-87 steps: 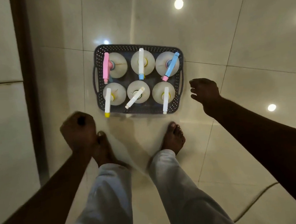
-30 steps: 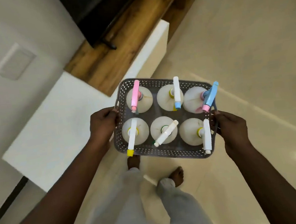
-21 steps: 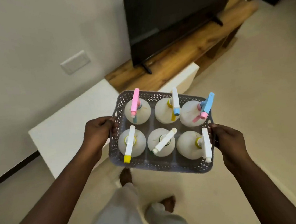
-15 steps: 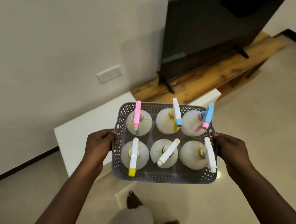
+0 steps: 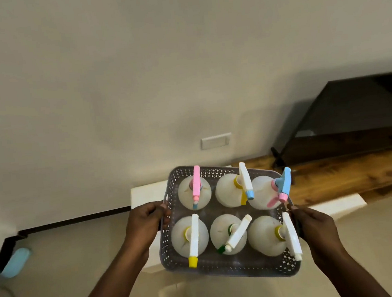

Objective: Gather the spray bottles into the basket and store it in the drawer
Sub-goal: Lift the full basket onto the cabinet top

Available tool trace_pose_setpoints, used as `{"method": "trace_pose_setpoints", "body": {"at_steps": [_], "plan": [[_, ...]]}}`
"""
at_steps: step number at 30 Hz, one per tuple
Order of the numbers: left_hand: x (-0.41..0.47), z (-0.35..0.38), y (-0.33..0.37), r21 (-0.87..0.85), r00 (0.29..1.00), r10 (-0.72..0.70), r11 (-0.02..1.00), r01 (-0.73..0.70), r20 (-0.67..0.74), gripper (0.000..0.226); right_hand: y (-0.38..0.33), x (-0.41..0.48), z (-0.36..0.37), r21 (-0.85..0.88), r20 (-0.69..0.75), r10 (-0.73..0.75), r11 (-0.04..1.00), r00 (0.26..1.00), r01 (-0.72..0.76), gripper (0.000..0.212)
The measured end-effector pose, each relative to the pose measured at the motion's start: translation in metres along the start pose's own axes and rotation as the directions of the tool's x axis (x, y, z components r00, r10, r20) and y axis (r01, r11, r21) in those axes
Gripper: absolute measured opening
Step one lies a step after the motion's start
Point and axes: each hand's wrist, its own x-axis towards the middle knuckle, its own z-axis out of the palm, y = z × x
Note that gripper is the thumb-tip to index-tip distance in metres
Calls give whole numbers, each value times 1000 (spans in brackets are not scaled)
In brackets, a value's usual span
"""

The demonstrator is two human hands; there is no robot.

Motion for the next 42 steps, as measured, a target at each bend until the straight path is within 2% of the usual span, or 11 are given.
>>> {"method": "trace_pose_setpoints", "body": {"at_steps": [9,16,20,26,30,38,42], "plan": [[34,-17,2,-56,986,-36,998,27,-161,30,-35,68,72,-136,164,-18,990,986,41,25],[70,-3,-16,-5,946,-67,998,69,-317,27,-27,153,120,-164,303,7,985,953,45,20],[96,1,-41,29,931,-92,994,109,-352,26,-17,182,141,-195,354,40,980,934,32,22],[142,7,-77,50,911,-185,975,218,-370,40,10,226,168,-260,353,97,966,930,-2,23],[174,9,-94,108,914,-185,965,238,-361,51,37,246,188,-281,321,135,959,937,-41,22],[238,14,-144,148,918,-233,945,292,-321,50,95,289,228,-328,243,197,938,950,-111,22],[263,13,-174,153,911,-279,929,336,-304,40,122,305,246,-349,215,228,926,950,-143,21]]}}
